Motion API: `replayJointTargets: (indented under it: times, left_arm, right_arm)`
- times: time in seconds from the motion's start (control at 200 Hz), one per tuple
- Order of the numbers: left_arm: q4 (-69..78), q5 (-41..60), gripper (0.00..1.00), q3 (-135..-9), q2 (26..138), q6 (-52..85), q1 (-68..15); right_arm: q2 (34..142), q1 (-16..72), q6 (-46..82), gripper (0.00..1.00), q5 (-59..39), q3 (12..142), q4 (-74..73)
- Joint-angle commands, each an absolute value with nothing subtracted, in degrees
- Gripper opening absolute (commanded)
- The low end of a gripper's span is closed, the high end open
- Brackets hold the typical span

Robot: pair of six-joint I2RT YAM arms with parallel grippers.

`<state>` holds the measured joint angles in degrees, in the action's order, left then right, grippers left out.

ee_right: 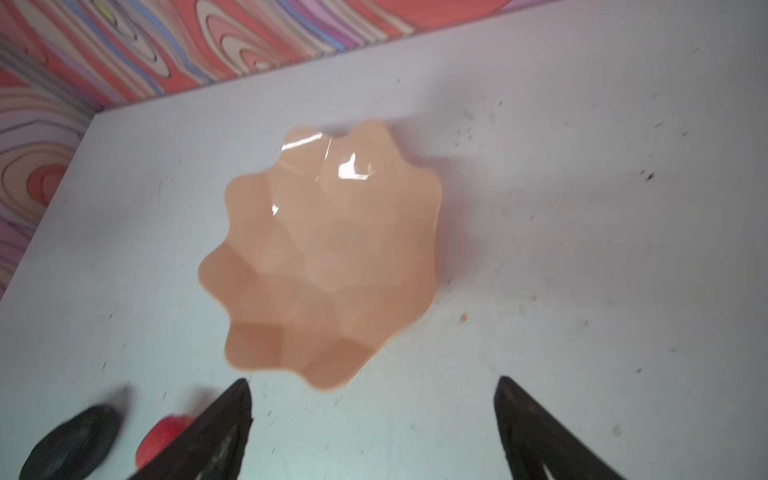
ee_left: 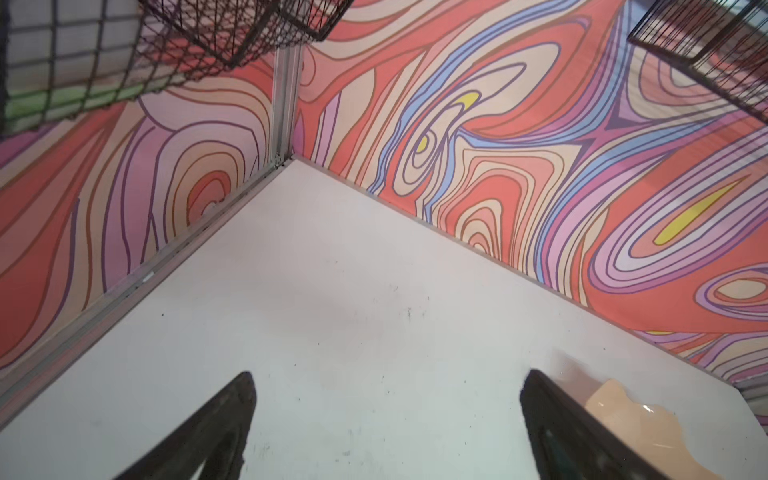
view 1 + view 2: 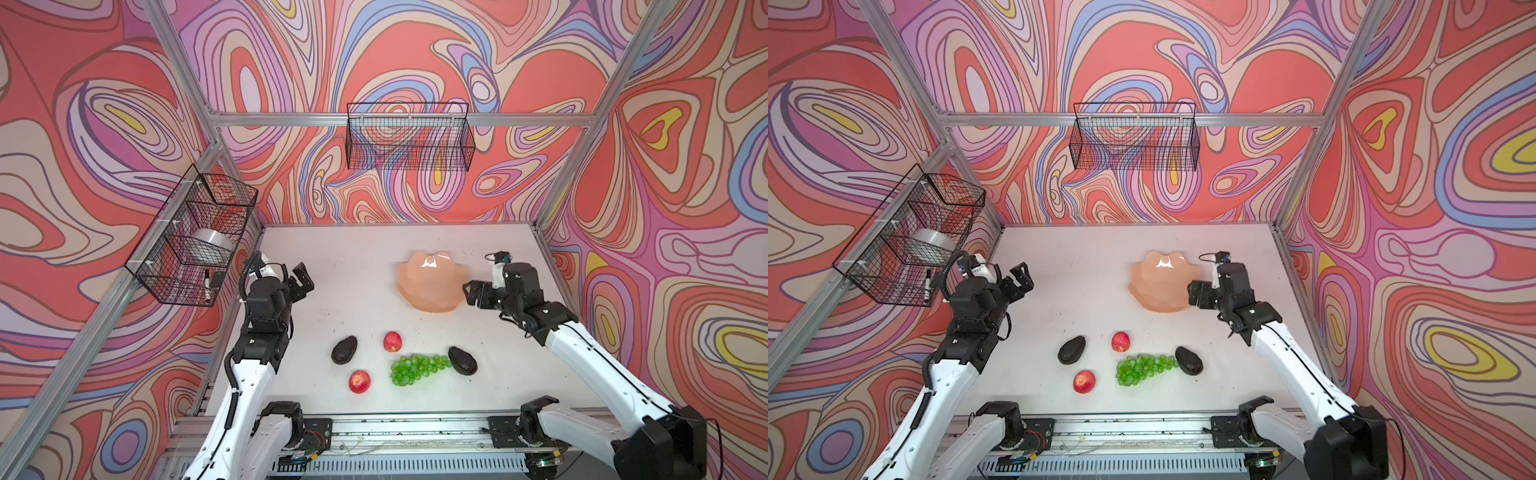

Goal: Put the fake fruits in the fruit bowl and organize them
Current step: 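Reach the right gripper down and grasp the avocado nearest it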

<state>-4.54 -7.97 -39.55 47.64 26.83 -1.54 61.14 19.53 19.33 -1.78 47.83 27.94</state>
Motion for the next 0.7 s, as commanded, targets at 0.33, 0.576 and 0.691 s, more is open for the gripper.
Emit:
replayJointTargets:
  times: [0.33, 0.576, 0.691]
  left_arm:
    - [-8.09, -3.18, 1.0, -39.86, 47.84, 28.55, -1.49]
    - [-8.84, -3.46, 1.0, -38.87, 46.02, 28.16, -1.49]
    - [-9.67, -3.29, 1.0, -39.03, 45.7, 27.64, -1.5]
  right_arm:
    - [59.71, 44.88, 42.27, 0.92, 8.02, 38.49, 48.56]
    - [66.91, 45.05, 44.81, 0.92, 9.32, 36.66, 41.4]
    - [69.73, 45.01, 45.27, 0.88, 11.8, 37.39, 40.05]
